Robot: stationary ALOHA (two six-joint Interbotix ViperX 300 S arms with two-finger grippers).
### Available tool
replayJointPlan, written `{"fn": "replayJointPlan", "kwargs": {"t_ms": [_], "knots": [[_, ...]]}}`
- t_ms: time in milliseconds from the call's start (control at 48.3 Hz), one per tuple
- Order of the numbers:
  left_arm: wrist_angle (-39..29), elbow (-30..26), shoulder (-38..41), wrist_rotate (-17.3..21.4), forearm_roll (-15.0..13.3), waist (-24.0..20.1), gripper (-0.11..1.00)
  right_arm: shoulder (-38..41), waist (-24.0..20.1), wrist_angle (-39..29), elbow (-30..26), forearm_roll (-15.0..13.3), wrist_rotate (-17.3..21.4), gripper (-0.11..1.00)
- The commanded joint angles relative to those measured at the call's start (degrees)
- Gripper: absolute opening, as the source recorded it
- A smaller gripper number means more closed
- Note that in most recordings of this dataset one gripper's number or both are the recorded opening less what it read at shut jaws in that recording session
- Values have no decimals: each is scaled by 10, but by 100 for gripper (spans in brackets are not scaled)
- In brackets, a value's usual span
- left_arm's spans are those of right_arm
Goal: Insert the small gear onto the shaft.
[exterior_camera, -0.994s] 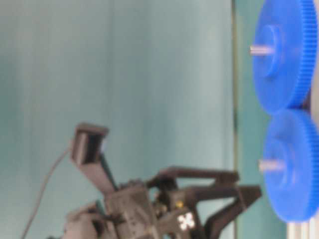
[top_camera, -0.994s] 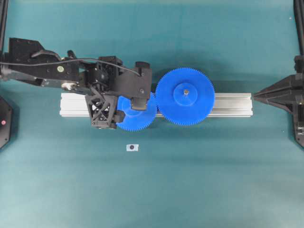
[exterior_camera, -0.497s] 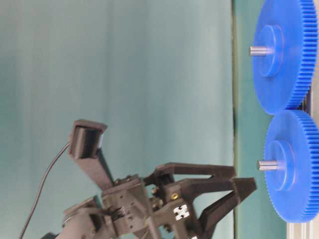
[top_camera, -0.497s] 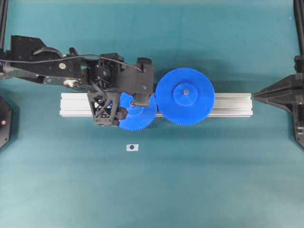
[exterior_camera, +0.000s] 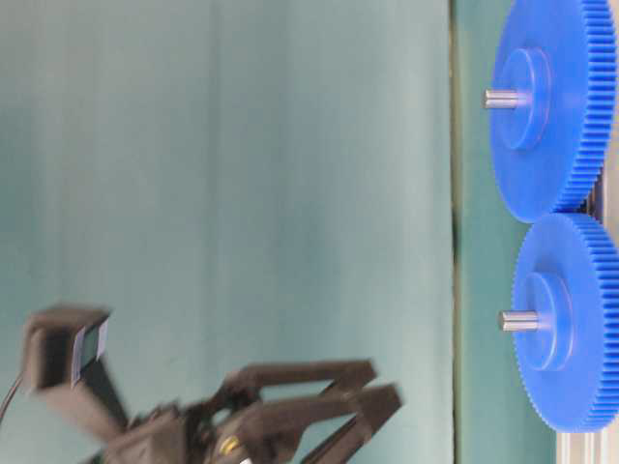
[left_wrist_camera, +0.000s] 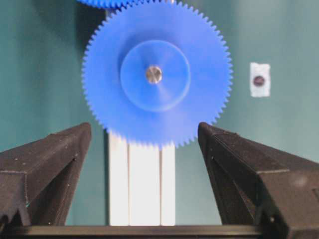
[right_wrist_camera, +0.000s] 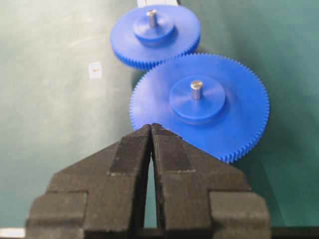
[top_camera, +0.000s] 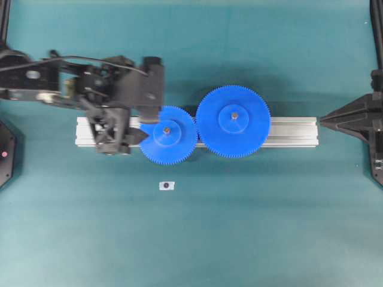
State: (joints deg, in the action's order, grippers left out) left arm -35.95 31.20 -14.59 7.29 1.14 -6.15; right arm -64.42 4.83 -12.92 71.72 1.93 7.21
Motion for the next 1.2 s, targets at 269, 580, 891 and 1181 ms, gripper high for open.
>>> {"fn": "replayJointPlan", "kwargs": {"t_ms": [269,580,891,1181], "knots": [[3,44,-88,-6,1,11,86,-4,2,0,-4,1,5,10],[22,69,-128,-12,1,40,86,-4,2,0,2,1,5,10],[117,128,-199,-67,1,40,86,-5,7,3,4,1,5,10],[117,168,-250,-72,1,41,86,-6,13,3,4,-1,4,10]]}}
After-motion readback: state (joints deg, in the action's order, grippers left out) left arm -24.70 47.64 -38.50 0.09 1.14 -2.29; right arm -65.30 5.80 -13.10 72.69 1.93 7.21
